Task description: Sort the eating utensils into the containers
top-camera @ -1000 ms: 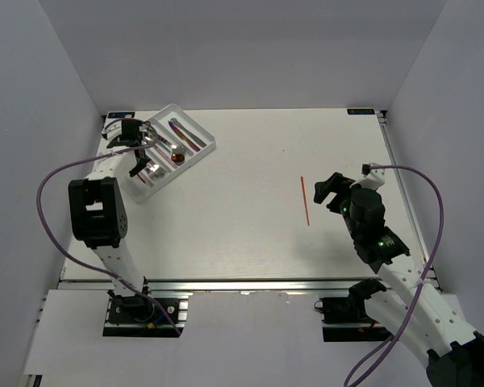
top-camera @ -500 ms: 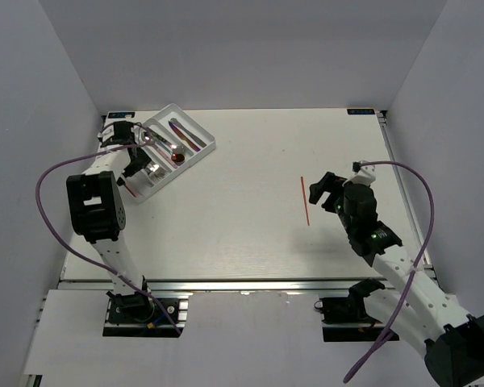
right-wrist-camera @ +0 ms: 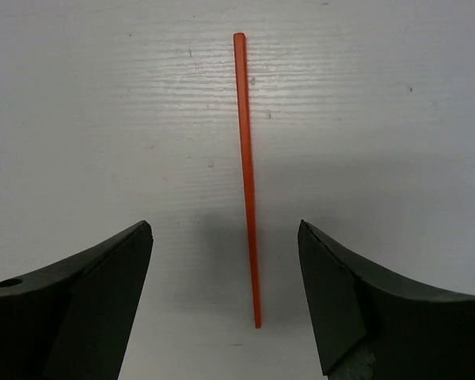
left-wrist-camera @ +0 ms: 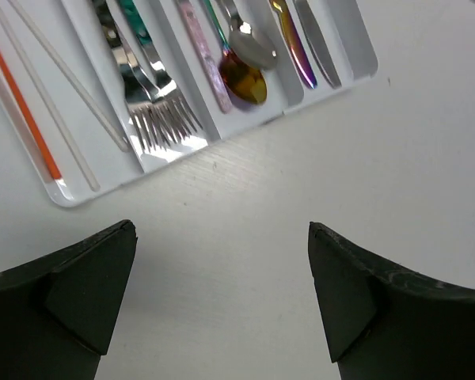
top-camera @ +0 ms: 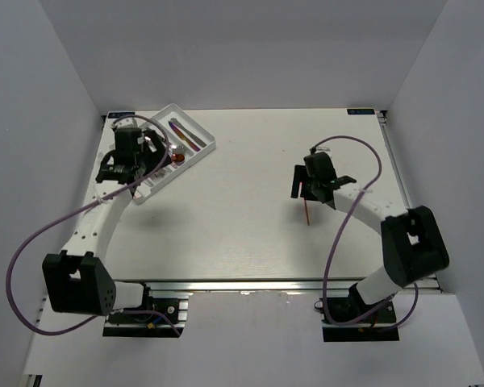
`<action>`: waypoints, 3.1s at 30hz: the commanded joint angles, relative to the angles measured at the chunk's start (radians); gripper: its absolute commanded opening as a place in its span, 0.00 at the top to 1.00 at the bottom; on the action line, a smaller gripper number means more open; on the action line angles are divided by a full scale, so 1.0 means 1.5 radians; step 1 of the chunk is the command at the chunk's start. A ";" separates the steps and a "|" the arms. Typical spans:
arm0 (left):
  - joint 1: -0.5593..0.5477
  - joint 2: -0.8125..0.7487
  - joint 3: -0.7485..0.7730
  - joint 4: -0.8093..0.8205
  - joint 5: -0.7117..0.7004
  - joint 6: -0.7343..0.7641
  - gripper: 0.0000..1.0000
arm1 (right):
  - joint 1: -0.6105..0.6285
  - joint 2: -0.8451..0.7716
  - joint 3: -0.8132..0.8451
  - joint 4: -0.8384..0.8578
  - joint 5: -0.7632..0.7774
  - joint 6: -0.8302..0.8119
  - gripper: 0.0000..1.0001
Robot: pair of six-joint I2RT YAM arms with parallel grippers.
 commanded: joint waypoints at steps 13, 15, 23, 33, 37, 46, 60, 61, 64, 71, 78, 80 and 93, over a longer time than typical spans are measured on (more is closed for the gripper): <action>-0.010 -0.074 -0.159 0.018 0.051 0.071 0.02 | -0.060 0.353 0.334 -0.157 -0.036 -0.114 0.67; -0.010 -0.074 -0.159 0.016 0.060 0.072 0.02 | -0.061 0.370 0.336 -0.161 -0.045 -0.119 0.73; -0.009 -0.078 -0.169 0.035 0.104 0.066 0.02 | -0.061 0.374 0.315 -0.164 -0.064 -0.109 1.00; -0.073 -0.138 -0.330 0.452 0.487 -0.153 0.02 | -0.061 0.098 0.116 0.161 -0.405 0.046 1.00; -0.196 -0.111 -0.348 0.582 0.455 -0.196 0.02 | -0.060 -0.021 -0.017 0.358 -0.509 0.177 1.00; -0.414 -0.004 -0.275 0.635 0.431 -0.113 0.02 | -0.035 -0.151 -0.183 0.749 -0.612 0.401 1.00; -0.450 0.057 -0.222 0.677 0.471 -0.131 0.63 | -0.015 -0.189 -0.207 0.771 -0.593 0.417 1.00; -0.450 0.056 -0.223 0.698 0.483 -0.136 0.64 | -0.016 -0.187 -0.207 0.769 -0.588 0.417 1.00; -0.450 0.049 -0.230 0.740 0.508 -0.154 0.76 | -0.015 -0.179 -0.207 0.769 -0.582 0.419 1.00; -0.430 0.028 -0.138 0.432 0.295 -0.039 1.00 | -0.022 -0.226 -0.192 0.602 -0.518 0.337 0.42; -0.152 0.051 -0.049 0.125 0.094 -0.076 1.00 | -0.033 -0.324 -0.149 0.329 -0.290 0.171 0.29; -0.074 0.076 -0.021 0.086 0.069 -0.080 1.00 | -0.034 -0.341 -0.156 0.307 -0.279 0.158 0.28; 0.172 0.463 0.373 -0.123 -0.018 -0.049 1.00 | -0.034 -0.336 -0.160 0.245 -0.288 0.107 0.28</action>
